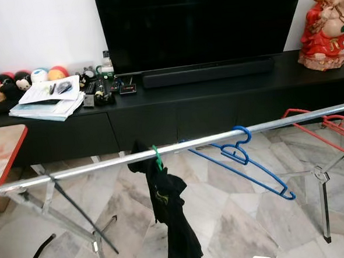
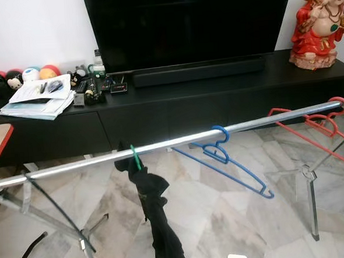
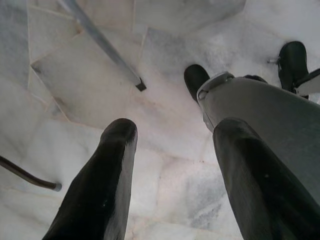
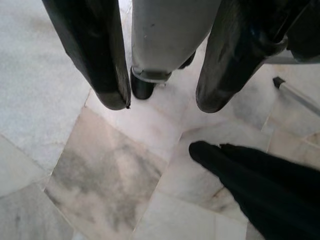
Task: Hang hanger
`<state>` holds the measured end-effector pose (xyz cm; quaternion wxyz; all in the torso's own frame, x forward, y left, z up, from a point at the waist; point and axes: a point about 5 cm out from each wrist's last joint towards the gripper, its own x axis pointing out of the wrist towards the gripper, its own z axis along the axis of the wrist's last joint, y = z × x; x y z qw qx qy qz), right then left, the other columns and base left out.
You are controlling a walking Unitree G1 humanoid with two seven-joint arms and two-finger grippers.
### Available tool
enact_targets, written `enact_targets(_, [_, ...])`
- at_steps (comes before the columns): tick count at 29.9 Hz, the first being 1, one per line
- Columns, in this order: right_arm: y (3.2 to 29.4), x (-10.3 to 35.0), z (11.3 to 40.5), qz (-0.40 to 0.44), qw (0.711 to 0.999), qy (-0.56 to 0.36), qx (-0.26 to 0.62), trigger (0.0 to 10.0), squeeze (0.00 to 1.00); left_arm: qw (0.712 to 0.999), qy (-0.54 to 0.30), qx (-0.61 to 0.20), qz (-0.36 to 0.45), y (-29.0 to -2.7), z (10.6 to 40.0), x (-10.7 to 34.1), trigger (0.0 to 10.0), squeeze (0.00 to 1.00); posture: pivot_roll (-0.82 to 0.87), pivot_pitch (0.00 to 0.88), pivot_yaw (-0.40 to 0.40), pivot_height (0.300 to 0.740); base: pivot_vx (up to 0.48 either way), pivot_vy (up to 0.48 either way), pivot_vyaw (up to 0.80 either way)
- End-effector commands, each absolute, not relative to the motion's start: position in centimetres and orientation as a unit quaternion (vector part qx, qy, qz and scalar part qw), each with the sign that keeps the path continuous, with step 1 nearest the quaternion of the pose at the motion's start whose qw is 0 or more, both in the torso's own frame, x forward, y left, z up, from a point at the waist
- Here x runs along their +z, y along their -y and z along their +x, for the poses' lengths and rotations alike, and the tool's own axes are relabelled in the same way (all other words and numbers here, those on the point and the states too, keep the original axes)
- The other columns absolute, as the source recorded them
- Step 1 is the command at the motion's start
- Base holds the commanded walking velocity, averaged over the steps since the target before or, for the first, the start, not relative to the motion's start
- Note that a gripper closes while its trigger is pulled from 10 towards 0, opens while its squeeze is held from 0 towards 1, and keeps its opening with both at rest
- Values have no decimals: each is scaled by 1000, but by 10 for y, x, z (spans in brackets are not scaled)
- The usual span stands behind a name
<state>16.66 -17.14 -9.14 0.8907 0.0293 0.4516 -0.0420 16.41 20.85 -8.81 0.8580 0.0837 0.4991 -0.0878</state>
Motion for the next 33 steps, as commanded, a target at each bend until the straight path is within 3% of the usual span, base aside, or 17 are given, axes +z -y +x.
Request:
enact_targets(1, [170, -94, 161, 26, 886, -461, -40, 10000, 0, 848, -514, -89, 92, -214, 155, -91, 10000, 0, -109, 0, 80, 740, -330, 0, 0])
enact_targets(20, [169, -96, 158, 21, 884, -466, -40, 10000, 0, 850, -511, -85, 91, -214, 158, -90, 10000, 0, -92, 32, 75, 740, -334, 0, 0])
enact_targets(33, [169, -95, 159, 23, 884, -464, -45, 10000, 0, 853, -509, -76, 88, -214, 160, -89, 10000, 0, -87, 42, 72, 740, 0, 0, 0])
